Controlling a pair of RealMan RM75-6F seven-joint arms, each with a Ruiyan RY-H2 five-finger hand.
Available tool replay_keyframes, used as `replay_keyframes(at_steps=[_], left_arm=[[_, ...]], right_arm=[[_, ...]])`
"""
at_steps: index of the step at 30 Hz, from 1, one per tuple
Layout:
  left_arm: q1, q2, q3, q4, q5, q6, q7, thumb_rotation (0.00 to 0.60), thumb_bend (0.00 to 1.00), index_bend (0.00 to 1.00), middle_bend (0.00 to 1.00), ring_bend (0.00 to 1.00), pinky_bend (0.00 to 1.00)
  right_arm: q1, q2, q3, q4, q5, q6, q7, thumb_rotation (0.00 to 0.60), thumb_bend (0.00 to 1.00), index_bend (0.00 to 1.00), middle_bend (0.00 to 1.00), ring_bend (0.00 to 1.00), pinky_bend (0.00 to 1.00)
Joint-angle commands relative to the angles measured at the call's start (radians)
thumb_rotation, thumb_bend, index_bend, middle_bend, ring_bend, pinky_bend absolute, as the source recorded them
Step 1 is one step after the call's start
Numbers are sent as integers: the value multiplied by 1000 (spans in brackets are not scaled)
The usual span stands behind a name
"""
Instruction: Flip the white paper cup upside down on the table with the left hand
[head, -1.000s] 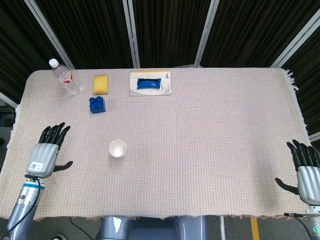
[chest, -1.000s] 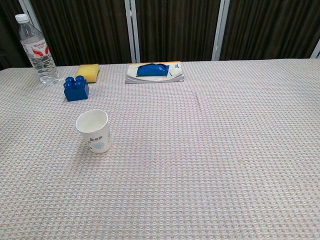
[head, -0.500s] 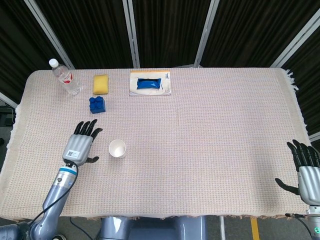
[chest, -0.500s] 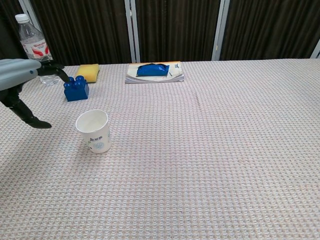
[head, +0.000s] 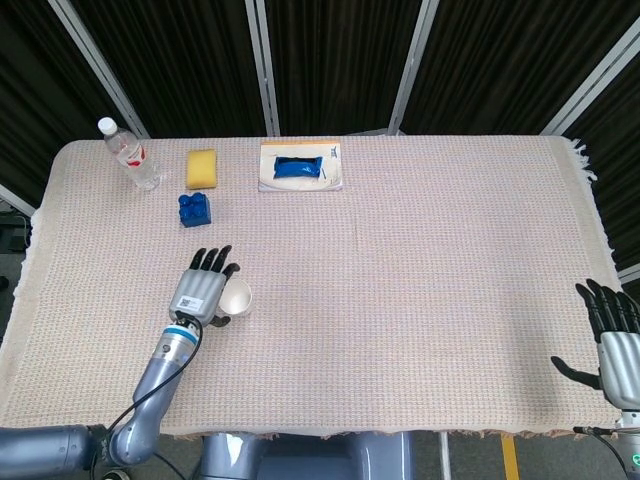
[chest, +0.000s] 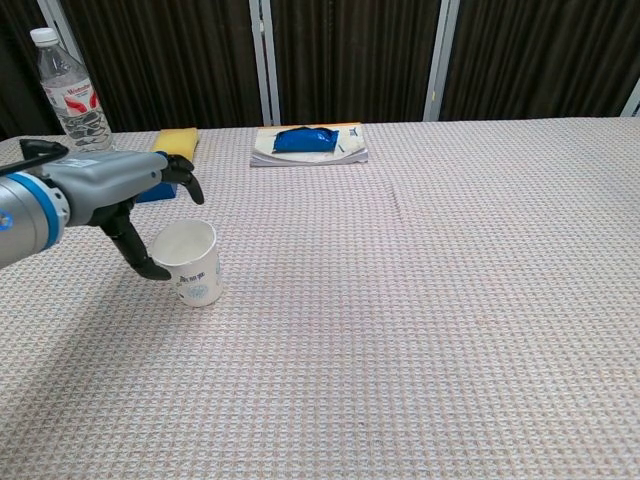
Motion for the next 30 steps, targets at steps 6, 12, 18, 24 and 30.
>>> replay_keyframes(at_steps=[6, 12, 18, 24, 30], left_arm=[[-64, -65, 14, 60, -61, 32, 39, 600, 73, 292, 0, 0, 0], [-74, -69, 27, 71, -78, 46, 30, 600, 136, 419, 0, 0, 0], [-68, -41, 35, 61, -66, 50, -18, 600, 158, 451, 0, 0, 0], [-34, -35, 18, 66, 24, 14, -216, 600, 158, 451, 0, 0, 0], [24, -51, 51, 144, 190, -31, -482, 600, 159, 450, 0, 0, 0]], right_arm=[[1, 5, -2, -1, -3, -3, 10, 600, 0, 0, 0, 0, 0], [0, 6, -2, -1, -4, -2, 12, 600, 0, 0, 0, 0, 0], [1, 5, -3, -2, -4, -3, 5, 600, 0, 0, 0, 0, 0], [2, 3, -3, -5, -2, -7, 0, 600, 0, 0, 0, 0, 0], [3, 3, -2, -3, 1, -9, 2, 600, 0, 0, 0, 0, 0]])
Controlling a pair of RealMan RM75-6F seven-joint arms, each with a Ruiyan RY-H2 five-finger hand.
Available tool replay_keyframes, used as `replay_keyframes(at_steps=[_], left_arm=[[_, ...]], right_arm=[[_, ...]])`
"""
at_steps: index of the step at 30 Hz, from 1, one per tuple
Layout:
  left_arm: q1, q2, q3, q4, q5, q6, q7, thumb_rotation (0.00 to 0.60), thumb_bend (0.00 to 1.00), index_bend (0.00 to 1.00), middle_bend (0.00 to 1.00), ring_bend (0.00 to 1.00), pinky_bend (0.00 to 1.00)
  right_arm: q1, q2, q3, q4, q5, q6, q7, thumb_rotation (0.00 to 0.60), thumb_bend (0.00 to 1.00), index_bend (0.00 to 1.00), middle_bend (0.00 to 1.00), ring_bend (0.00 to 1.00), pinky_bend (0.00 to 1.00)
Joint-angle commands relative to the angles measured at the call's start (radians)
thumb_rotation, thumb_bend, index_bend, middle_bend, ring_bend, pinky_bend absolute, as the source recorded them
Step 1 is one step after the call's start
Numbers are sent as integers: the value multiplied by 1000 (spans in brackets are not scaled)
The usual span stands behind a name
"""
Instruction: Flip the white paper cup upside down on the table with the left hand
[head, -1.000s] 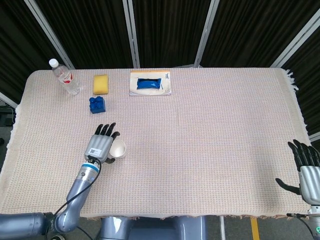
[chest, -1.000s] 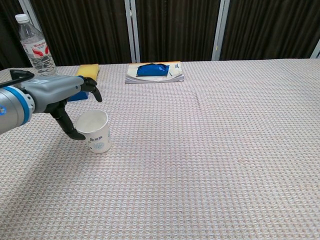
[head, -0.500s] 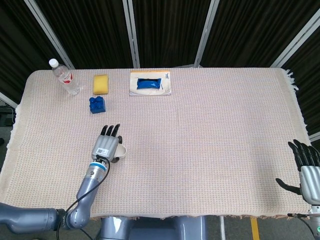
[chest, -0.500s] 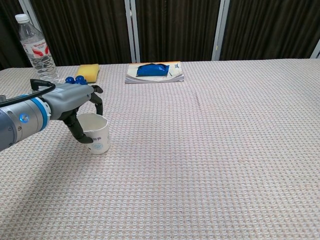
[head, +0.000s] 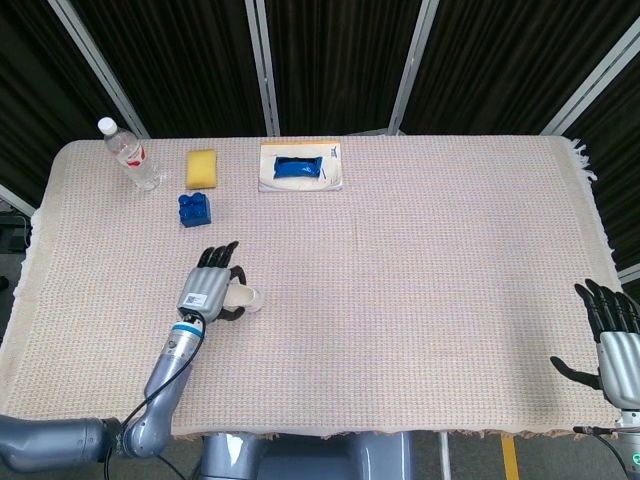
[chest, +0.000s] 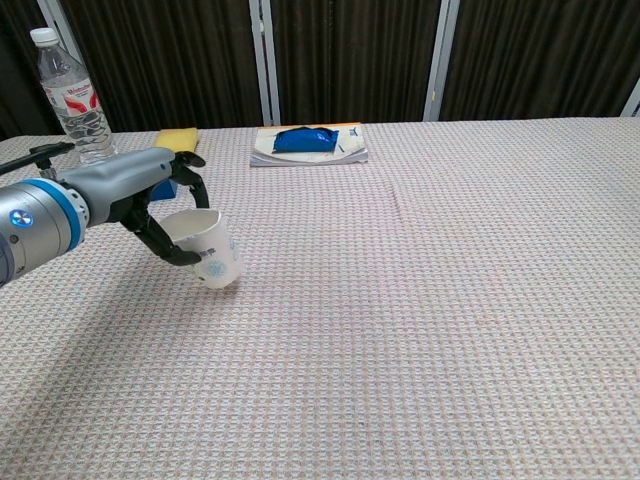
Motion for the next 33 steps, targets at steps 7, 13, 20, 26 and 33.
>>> replay_keyframes(at_steps=[7, 13, 20, 26, 33], left_arm=[[74, 1, 75, 151, 153, -84, -228, 600, 163, 451, 0, 0, 0], [81, 45, 89, 169, 106, -110, -193, 600, 160, 383, 0, 0, 0], [85, 88, 90, 130, 85, -96, -154, 600, 76, 90, 0, 0, 0], [67, 96, 85, 91, 55, -78, -82, 600, 75, 142, 0, 0, 0], [0, 17, 84, 127, -10, -4, 150, 600, 76, 273, 0, 0, 0]], right_arm=[[0, 3, -5, -8, -5, -3, -4, 600, 0, 0, 0, 0, 0], [-1, 2, -7, -8, -2, -7, -1, 600, 0, 0, 0, 0, 0], [0, 3, -6, -11, -8, -2, -4, 600, 0, 0, 0, 0, 0], [0, 3, -8, -14, -13, -1, -6, 600, 0, 0, 0, 0, 0], [1, 3, -9, -12, -15, -2, -6, 600, 0, 0, 0, 0, 0]])
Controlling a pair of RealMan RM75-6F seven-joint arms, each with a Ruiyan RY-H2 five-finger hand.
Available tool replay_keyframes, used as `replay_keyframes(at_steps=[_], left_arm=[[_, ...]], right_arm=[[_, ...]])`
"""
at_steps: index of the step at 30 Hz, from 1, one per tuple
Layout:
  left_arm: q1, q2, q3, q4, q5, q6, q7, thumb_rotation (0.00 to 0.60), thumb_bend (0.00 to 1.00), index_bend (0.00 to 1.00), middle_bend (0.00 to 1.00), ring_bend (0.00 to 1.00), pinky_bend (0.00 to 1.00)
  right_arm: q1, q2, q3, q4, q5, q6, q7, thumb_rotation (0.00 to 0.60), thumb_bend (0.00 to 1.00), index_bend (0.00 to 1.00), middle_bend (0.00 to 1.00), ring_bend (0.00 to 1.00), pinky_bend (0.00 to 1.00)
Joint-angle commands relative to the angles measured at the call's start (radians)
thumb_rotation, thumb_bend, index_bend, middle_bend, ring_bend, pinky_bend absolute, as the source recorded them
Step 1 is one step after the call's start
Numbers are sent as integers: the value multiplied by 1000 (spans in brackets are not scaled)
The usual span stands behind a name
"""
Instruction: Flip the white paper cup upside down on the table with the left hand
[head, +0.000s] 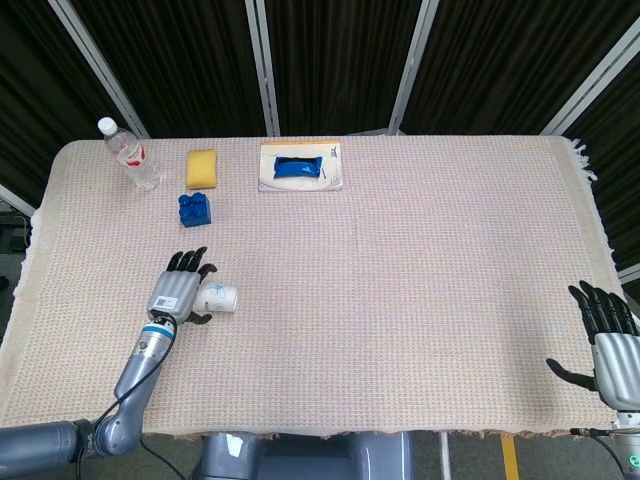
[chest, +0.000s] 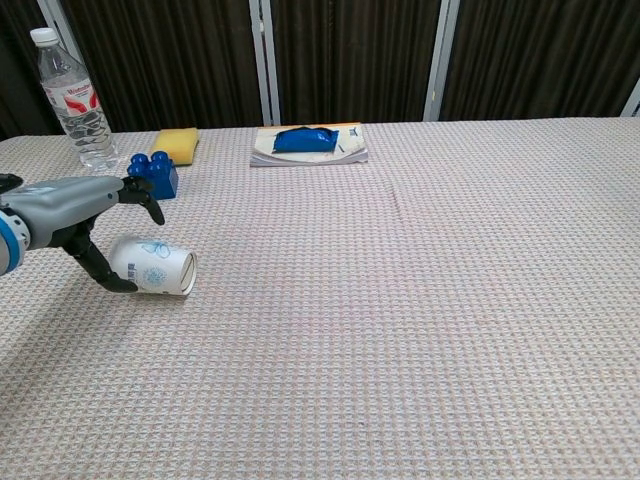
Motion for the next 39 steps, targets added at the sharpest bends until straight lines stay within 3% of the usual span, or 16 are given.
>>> replay_keyframes(at_steps=[1, 10, 14, 17, 20, 25, 33, 39], left_arm=[[-53, -73, 1, 38, -48, 61, 162, 600, 76, 276, 0, 0, 0], [-85, -162, 1, 97, -80, 106, 271, 600, 77, 337, 0, 0, 0], [-85, -175, 3, 103, -80, 116, 283, 600, 76, 447, 0, 0, 0], [-79, -175, 1, 100, -64, 123, 267, 600, 77, 471, 0, 0, 0], [-67, -168, -11, 82, -24, 128, 203, 600, 75, 471, 0, 0, 0], [-33, -169, -35, 66, 111, 134, -18, 600, 78, 465, 0, 0, 0], [28, -255, -29, 188, 332, 171, -450, 600, 77, 461, 0, 0, 0], [65, -296, 3, 288, 354, 103, -637, 600, 79, 461, 0, 0, 0]], right_arm=[[0, 0, 0, 1, -1, 0, 2, 600, 0, 0, 0, 0, 0], [1, 2, -3, 2, -7, -1, 5, 600, 0, 0, 0, 0, 0], [1, 1, -3, 3, -7, 0, 7, 600, 0, 0, 0, 0, 0], [1, 0, -3, 3, -6, 0, 5, 600, 0, 0, 0, 0, 0], [2, -1, -2, 3, -5, -1, 2, 600, 0, 0, 0, 0, 0], [3, -2, -2, 2, -4, -1, -3, 600, 0, 0, 0, 0, 0], [2, 0, -2, 3, 0, -2, 2, 600, 0, 0, 0, 0, 0], [3, -2, -2, 2, 0, -3, 0, 600, 0, 0, 0, 0, 0]])
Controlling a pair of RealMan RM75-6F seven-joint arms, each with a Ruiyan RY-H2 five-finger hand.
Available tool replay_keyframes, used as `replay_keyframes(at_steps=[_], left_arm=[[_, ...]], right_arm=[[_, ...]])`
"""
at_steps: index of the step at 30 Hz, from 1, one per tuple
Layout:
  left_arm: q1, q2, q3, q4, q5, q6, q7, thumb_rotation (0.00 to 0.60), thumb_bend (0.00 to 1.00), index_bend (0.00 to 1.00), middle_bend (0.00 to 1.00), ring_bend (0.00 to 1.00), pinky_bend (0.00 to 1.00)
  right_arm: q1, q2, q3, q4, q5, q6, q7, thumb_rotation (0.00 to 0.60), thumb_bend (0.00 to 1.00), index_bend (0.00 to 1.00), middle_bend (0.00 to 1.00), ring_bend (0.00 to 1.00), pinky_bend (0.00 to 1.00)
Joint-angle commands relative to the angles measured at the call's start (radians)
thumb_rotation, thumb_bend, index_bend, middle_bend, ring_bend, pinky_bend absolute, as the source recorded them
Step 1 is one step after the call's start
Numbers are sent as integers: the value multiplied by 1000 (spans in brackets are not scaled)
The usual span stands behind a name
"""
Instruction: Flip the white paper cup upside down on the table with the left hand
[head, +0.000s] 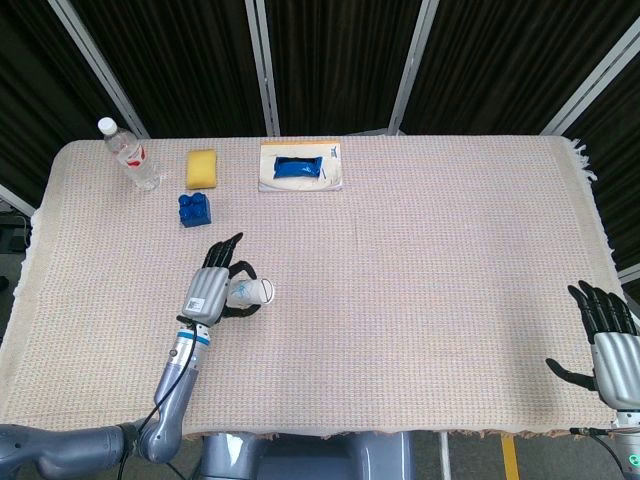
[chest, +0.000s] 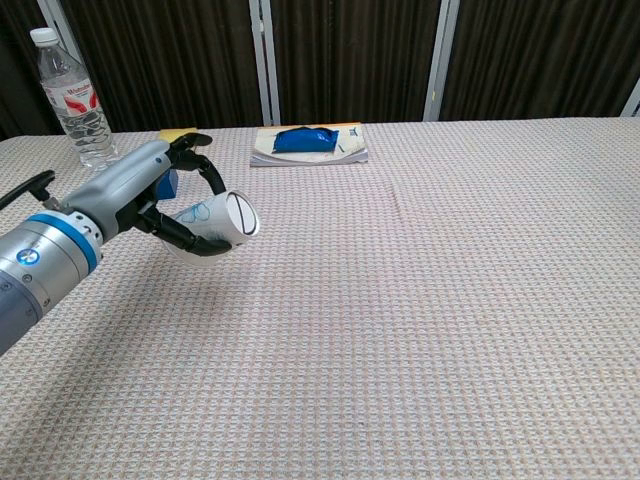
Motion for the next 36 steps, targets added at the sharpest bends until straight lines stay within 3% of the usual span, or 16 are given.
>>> replay_keyframes(at_steps=[1, 7, 18, 20, 22, 24, 26, 33, 36], left_arm=[[42, -43, 28, 100, 51, -57, -141, 600, 79, 461, 0, 0, 0], [55, -43, 40, 158, 79, -103, -228, 600, 79, 461, 0, 0, 0], [100, -9, 51, 181, 92, -123, -276, 600, 78, 399, 0, 0, 0], [111, 3, 55, 176, 97, -124, -290, 600, 77, 349, 0, 0, 0], [121, 15, 58, 176, 103, -121, -304, 600, 77, 238, 0, 0, 0], [134, 29, 64, 178, 121, -115, -327, 600, 77, 66, 0, 0, 0], [147, 51, 84, 183, 143, -110, -326, 600, 76, 1, 0, 0, 0], [176, 97, 92, 160, 205, -49, -349, 600, 77, 0, 0, 0, 0], [212, 153, 100, 135, 277, 81, -248, 600, 77, 0, 0, 0, 0]], right_arm=[[0, 0, 1, 0, 0, 0, 0, 600, 0, 0, 0, 0, 0], [2, 4, -1, -2, 1, -5, 10, 600, 0, 0, 0, 0, 0], [3, 5, -6, -3, -8, -9, 15, 600, 0, 0, 0, 0, 0], [3, 5, -6, -4, -9, -8, 15, 600, 0, 0, 0, 0, 0], [3, 5, -6, -4, -8, -8, 13, 600, 0, 0, 0, 0, 0], [3, 5, -6, -5, -7, -8, 12, 600, 0, 0, 0, 0, 0], [3, 3, -6, -5, -7, -7, 7, 600, 0, 0, 0, 0, 0], [5, -2, -5, -2, -2, -10, -9, 600, 0, 0, 0, 0, 0], [6, -8, -1, 5, 5, -11, -26, 600, 0, 0, 0, 0, 0]])
